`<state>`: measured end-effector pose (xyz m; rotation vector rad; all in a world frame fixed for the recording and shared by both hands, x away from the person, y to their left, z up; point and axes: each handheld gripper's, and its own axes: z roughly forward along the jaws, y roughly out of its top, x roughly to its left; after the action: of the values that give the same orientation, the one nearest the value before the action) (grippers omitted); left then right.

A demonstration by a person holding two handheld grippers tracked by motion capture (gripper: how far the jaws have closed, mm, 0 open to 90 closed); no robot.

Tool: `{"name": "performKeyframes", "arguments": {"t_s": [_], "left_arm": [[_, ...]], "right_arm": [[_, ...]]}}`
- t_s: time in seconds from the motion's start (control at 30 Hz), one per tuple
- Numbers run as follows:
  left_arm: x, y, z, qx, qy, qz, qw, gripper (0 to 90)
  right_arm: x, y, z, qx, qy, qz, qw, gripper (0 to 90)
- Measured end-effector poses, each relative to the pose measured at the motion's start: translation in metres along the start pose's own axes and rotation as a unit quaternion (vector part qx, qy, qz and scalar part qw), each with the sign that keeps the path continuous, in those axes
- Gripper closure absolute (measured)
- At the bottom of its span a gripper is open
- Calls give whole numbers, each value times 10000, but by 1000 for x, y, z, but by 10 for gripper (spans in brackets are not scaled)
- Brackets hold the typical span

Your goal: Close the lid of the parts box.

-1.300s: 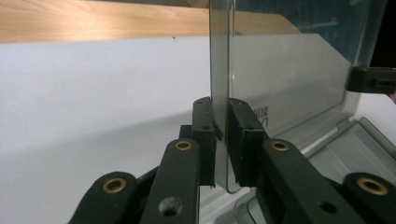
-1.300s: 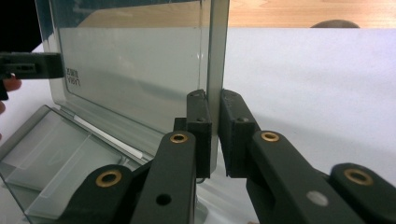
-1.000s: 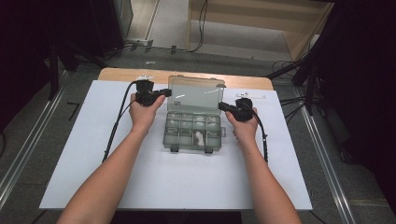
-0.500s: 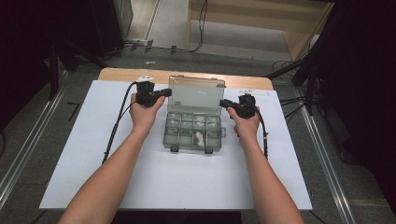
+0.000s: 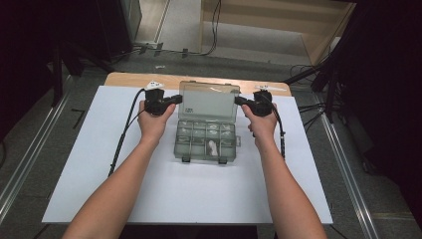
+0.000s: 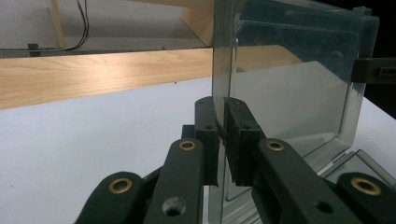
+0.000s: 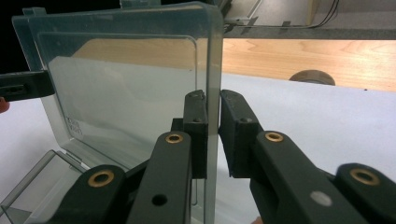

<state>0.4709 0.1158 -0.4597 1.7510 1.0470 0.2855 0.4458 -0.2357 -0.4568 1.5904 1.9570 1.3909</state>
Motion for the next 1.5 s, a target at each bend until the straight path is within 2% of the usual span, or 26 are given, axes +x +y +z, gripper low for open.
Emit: {"name": "performKeyframes", "arguments": {"t_s": [0.3, 0.4, 0.43, 0.47, 0.53, 0.63, 0.67, 0.7, 0.8, 1.0, 1.1, 1.23, 1.27, 1.4, 1.5], "left_arm": [[0, -2, -1, -39, -2, -8, 10000, 837], [3, -2, -2, -11, -98, -20, 9999, 832], [4, -2, -3, -8, -141, -65, 9999, 825], [6, -1, -5, -7, -156, -124, 9998, 760], [7, 1, -8, -15, -178, -184, 9997, 715], [10, 4, -14, -59, -193, -227, 9995, 697], [13, 8, -19, -163, -280, -323, 9990, 698], [15, 10, -21, -180, -272, -349, 9989, 701], [20, 12, -22, -112, -264, -479, 9984, 789], [30, 8, -8, 72, -225, -600, 9979, 890], [29, 10, -1, 167, -300, -541, 9979, 896], [27, 14, 4, 154, -369, -571, 9976, 897], [26, 16, 7, 180, -428, -598, 9971, 897], [23, 18, 10, 201, -543, -554, 9968, 897], [21, 18, 11, 164, -643, -593, 9960, 897]], "right_arm": [[3, -1, -1, 36, -79, -67, 9999, 816], [4, -2, -2, -28, -59, -149, 9999, 819], [4, -3, -3, -59, -39, -174, 9998, 819], [4, -5, -3, -94, -37, -175, 9998, 820], [4, -6, -4, -122, -59, -186, 9997, 821], [3, -7, -5, -160, -18, -198, 9997, 820], [4, -7, -5, -160, -13, -222, 9996, 820], [4, -8, -5, -169, -28, -233, 9996, 820], [5, -9, -6, -230, -47, -301, 9993, 820], [6, -15, -10, -416, -17, -466, 9980, 820], [8, -17, -12, -487, -20, -557, 9973, 820], [9, -18, -14, -539, -9, -660, 9964, 819], [9, -21, -15, -616, 51, -767, 9951, 817], [8, -23, -16, -696, 110, -839, 9940, 816], [8, -24, -17, -720, 126, -876, 9935, 813]]}}
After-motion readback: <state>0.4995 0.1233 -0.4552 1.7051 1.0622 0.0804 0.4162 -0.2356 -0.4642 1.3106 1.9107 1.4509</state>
